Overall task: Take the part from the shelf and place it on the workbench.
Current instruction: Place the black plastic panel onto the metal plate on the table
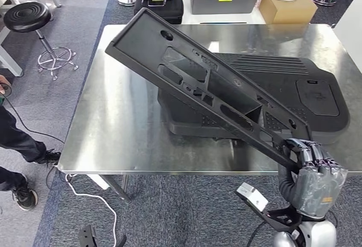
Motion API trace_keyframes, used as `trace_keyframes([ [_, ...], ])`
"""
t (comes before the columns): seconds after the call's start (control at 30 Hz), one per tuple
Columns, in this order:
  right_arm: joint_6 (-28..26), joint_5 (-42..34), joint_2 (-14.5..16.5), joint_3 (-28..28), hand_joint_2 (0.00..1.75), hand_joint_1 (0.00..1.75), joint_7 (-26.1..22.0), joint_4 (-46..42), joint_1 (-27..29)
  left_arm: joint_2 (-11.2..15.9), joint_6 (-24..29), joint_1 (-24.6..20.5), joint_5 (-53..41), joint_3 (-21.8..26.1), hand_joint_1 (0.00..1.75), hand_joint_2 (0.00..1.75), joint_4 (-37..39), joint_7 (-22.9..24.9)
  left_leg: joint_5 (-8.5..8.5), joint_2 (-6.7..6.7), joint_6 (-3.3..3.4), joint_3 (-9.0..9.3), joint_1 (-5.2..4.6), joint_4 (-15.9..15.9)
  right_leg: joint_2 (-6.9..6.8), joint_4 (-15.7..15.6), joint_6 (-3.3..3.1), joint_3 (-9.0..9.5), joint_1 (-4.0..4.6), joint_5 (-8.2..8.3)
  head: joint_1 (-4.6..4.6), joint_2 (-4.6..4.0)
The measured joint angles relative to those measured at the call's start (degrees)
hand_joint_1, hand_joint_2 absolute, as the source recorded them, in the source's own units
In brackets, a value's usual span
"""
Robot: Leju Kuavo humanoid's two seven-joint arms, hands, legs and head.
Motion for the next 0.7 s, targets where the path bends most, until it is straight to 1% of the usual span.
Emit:
trace_keyframes([
  [0.03,0.00,0.26,-0.40,0.00,1.75,1.75,0.48,0.23,-0.30,-0.01,0.20,-0.01,0.00,-0.03,0.00,0.00,0.00,0.30,0.00,0.00,0.00,0.00,0.00,0.00,0.00,0.00,0.00,0.00,0.00,0.00,0.00,0.00],
  [0.23,0.05,2.19,-3.72,0.43,1.75,1.75,4.12,2.50,-4.34,-0.05,0.68,-0.26,0.00,-0.34,0.00,0.00,0.00,1.80,0.00,0.00,0.00,0.00,0.00,0.01,-0.01,0.00,0.03,0.04,-0.01,0.03,0.01,0.00],
  [0.4,2.10,6.19,-7.31,1.71,1.75,1.75,8.71,6.07,-9.98,-0.11,0.82,-0.63,0.00,-0.80,0.00,0.00,0.00,2.31,0.01,0.12,0.00,0.04,-0.02,0.03,0.05,0.00,0.09,0.05,-0.04,0.08,0.00,0.00],
  [0.57,2.90,6.72,-8.35,1.93,1.75,1.75,9.69,7.04,-11.61,-0.13,0.80,-0.79,0.00,-1.04,0.00,0.00,0.00,2.39,0.02,0.10,0.01,0.03,-0.02,0.04,0.00,0.00,0.09,0.07,-0.04,0.08,0.01,0.00],
  [0.63,6.12,7.58,-11.50,2.88,1.75,1.75,11.85,11.16,-16.99,-0.16,0.77,-0.98,0.00,-1.50,0.00,0.00,0.00,2.83,0.02,0.10,0.02,0.04,-0.05,0.05,-0.03,0.00,0.11,0.07,-0.07,0.10,0.01,0.00],
  [0.7,9.73,8.01,-15.36,3.94,1.75,1.75,13.77,16.92,-23.76,-0.21,0.69,-1.13,0.00,-1.98,0.00,0.00,0.00,3.40,0.03,0.09,0.04,0.05,-0.08,0.08,-0.05,0.00,0.14,0.08,-0.10,0.12,0.01,0.00],
])
